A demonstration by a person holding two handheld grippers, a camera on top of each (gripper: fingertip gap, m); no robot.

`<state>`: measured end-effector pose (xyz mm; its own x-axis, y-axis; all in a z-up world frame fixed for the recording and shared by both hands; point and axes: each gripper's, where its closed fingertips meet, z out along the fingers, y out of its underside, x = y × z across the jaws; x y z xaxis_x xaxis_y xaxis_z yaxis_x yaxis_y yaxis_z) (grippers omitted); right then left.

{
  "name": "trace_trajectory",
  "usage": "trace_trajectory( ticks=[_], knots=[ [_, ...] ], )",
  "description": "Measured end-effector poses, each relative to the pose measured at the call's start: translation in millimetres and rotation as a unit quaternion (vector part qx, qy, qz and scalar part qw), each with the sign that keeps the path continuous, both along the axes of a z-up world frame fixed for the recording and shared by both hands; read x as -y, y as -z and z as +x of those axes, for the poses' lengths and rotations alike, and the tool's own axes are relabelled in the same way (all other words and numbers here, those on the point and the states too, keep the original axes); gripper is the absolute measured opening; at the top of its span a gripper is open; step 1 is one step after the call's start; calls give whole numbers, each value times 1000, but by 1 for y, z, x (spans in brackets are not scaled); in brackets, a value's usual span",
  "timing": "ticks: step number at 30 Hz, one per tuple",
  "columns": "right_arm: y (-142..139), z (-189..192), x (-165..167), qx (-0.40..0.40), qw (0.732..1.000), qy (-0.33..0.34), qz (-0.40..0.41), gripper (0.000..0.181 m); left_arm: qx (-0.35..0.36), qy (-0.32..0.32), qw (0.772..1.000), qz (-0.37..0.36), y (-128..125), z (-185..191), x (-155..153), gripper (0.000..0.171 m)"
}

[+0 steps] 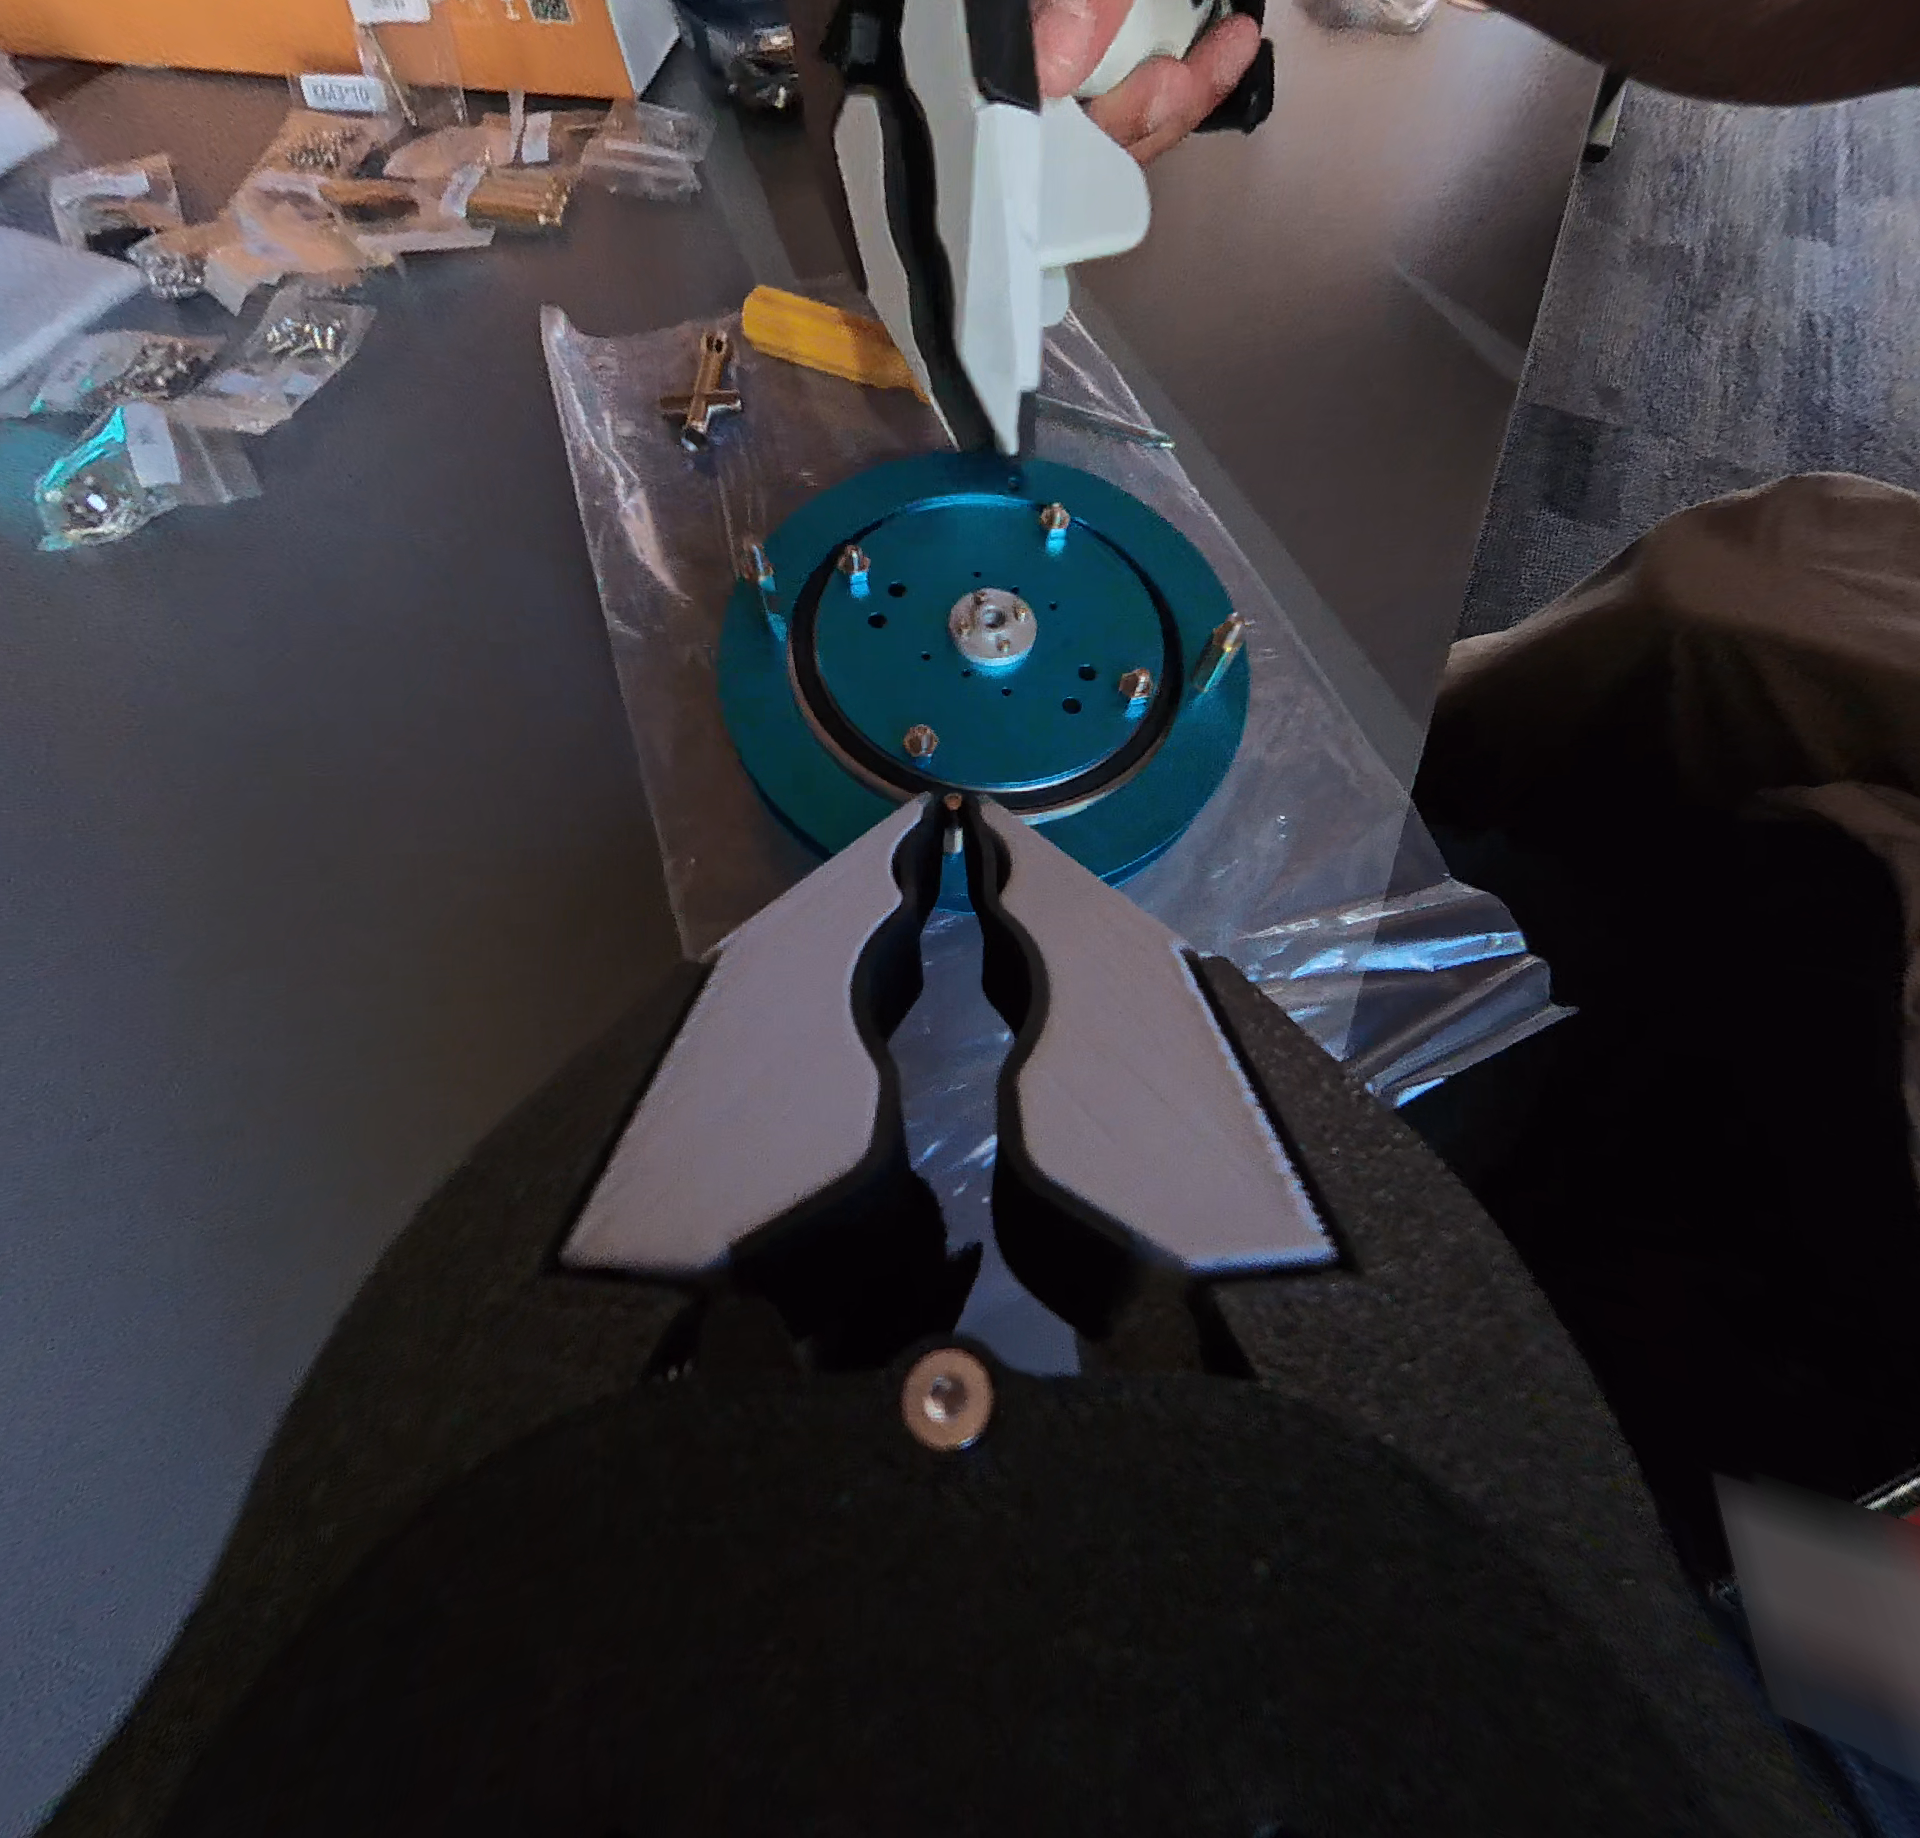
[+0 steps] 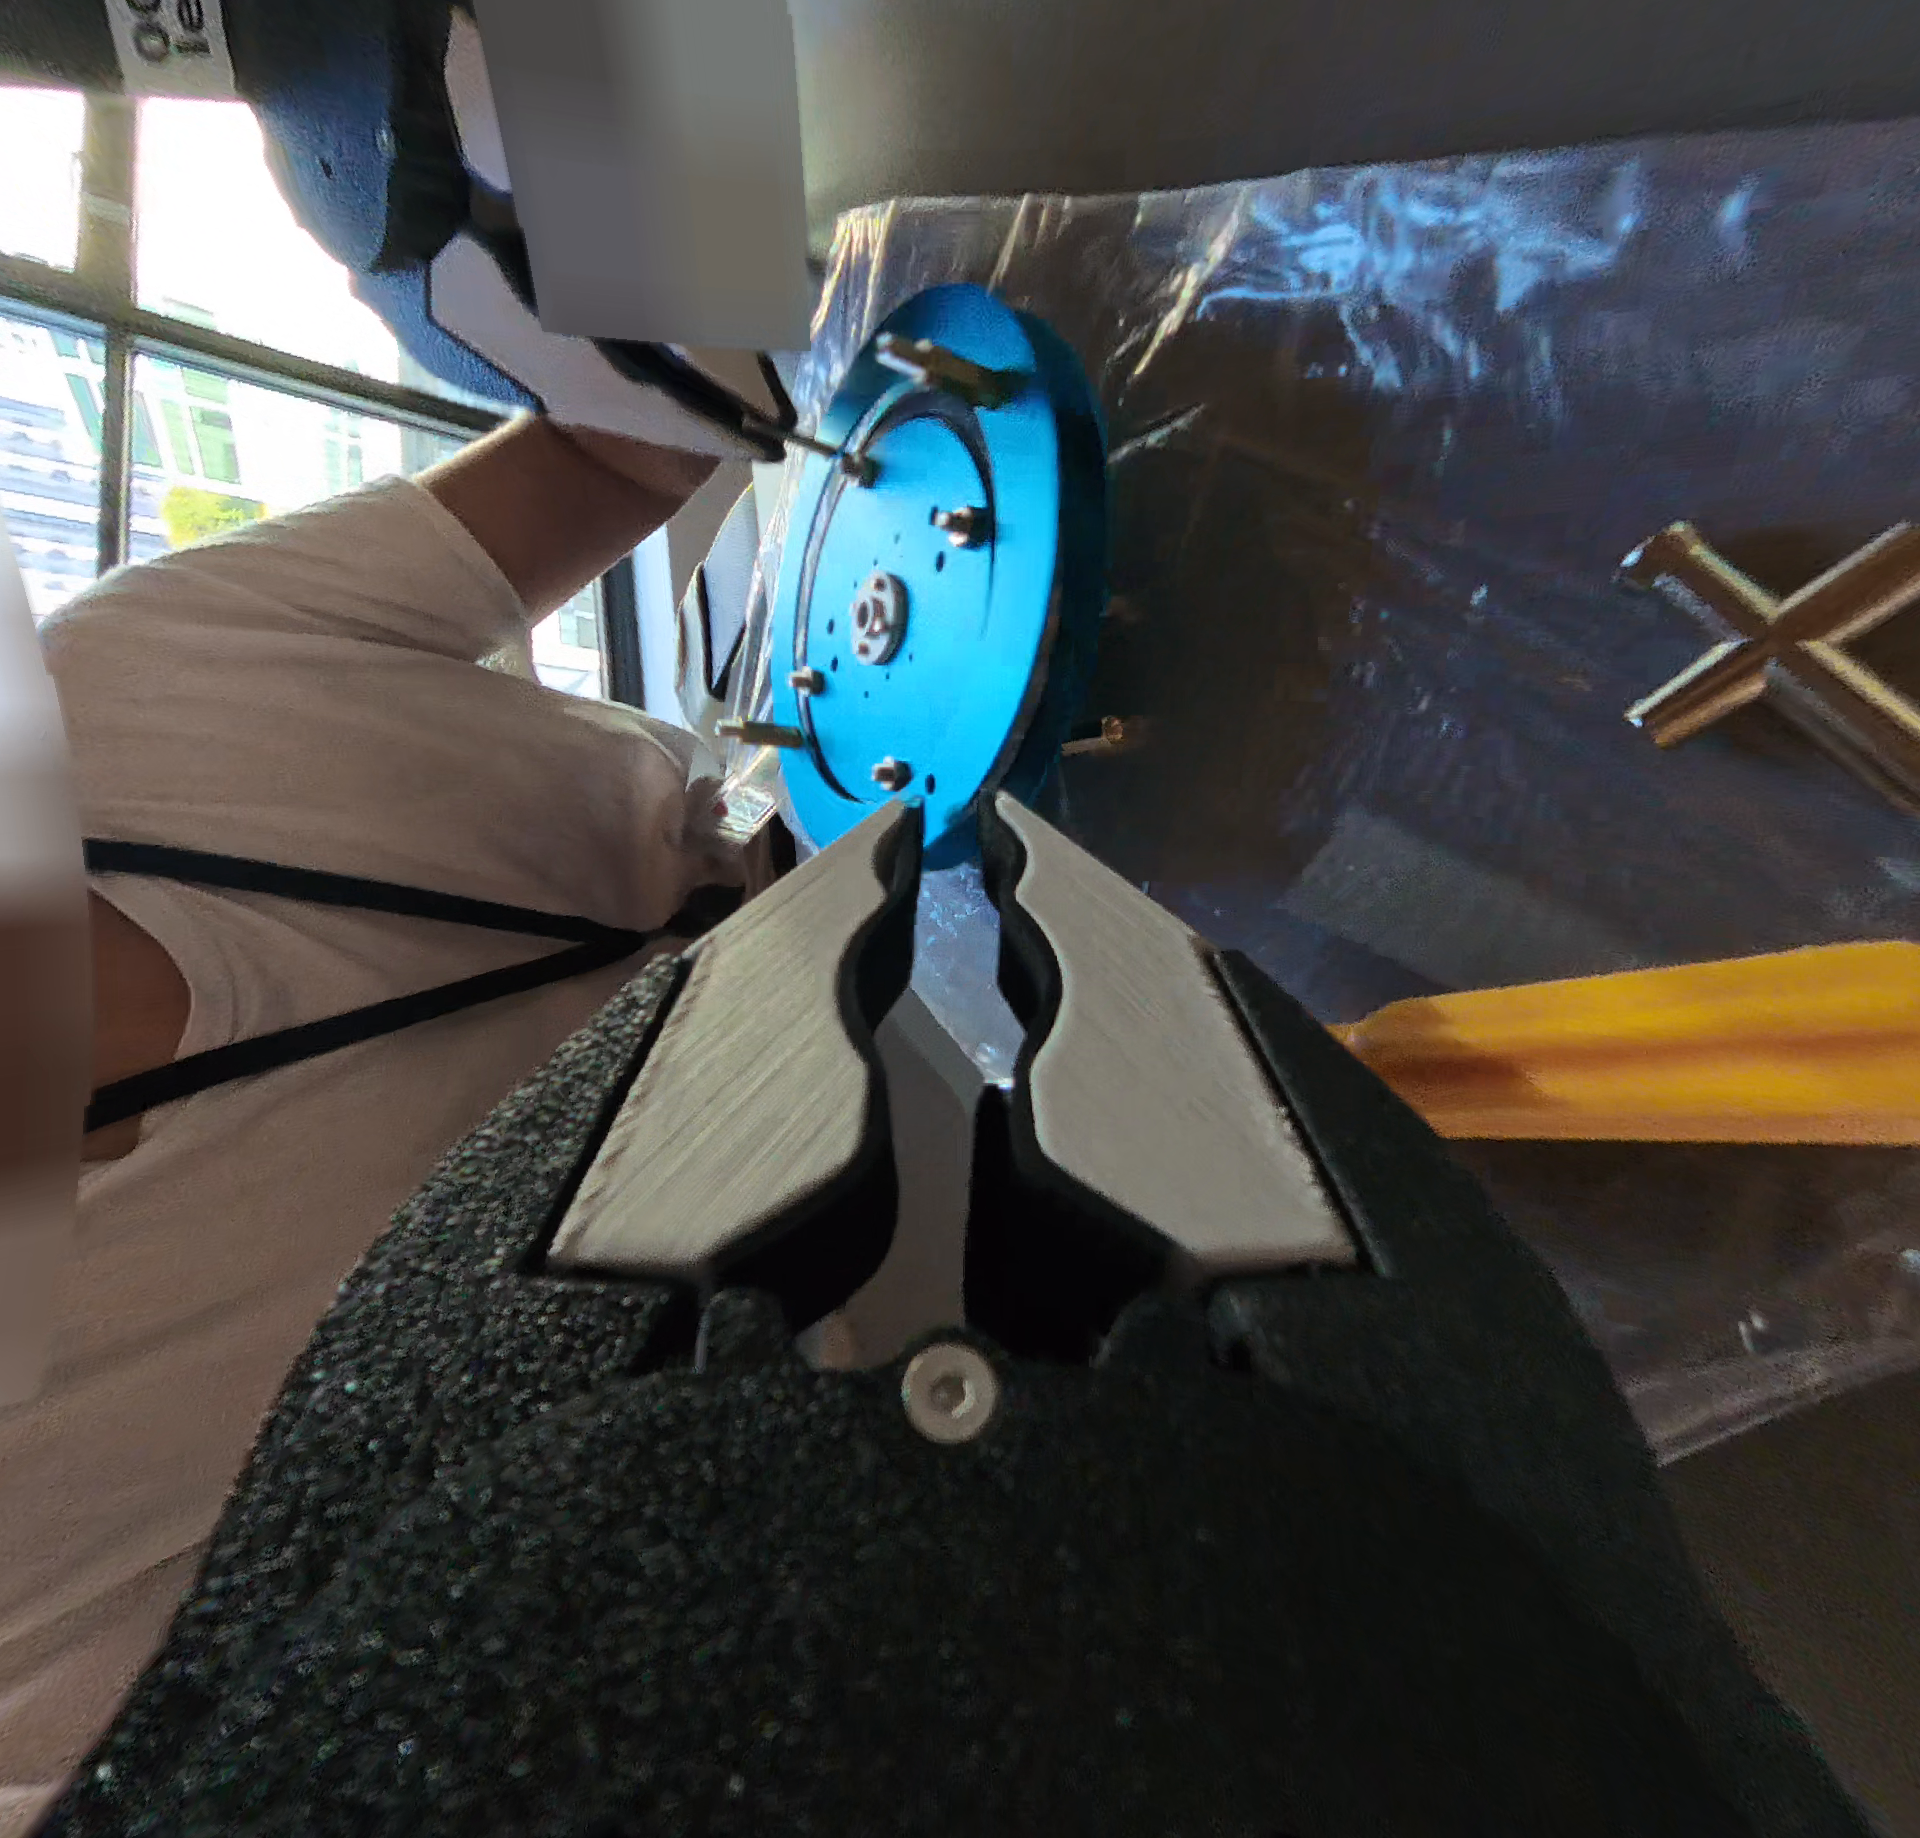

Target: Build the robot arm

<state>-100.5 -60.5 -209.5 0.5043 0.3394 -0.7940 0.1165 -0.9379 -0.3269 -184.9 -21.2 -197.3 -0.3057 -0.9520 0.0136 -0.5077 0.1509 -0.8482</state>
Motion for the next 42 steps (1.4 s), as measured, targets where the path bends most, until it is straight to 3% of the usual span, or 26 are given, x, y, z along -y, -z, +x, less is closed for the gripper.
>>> trace_trajectory(
  ticks=[3,13,20,23,25,28,30,32,38,42],
  knots=[
    [-5,-9,1,-35,999,-29,7,38,-9,6,1000,-3,0,-2,-2,3],
    [-19,-9,-24,-133,990,-5,-41,53,-18,-17,1000,-3,1,-1,-9,2],
    [-5,-7,-25,-24,1000,-3,-7,38,-22,-20,1000,0,4,-1,-10,2],
    [-16,5,-38,45,995,13,93,39,-28,-21,999,0,10,-2,-10,2],
    [-33,2,-44,91,974,5,209,36,-25,-23,999,-6,9,-2,-10,2],
    [-29,-6,-57,210,910,-5,356,25,-18,-22,1000,-5,4,-1,-10,2],
    [-15,-14,-60,252,895,-9,368,24,-13,-24,1000,-1,2,0,-11,2],
    [-6,-24,-59,249,901,-18,354,23,-11,-25,1000,0,0,0,-11,2],
    [0,-27,-65,255,906,-11,337,13,-14,-20,1000,13,0,0,-9,2],
    [0,-27,-68,270,895,-21,354,9,-13,-18,1000,16,-1,2,-5,2]
  ],
)
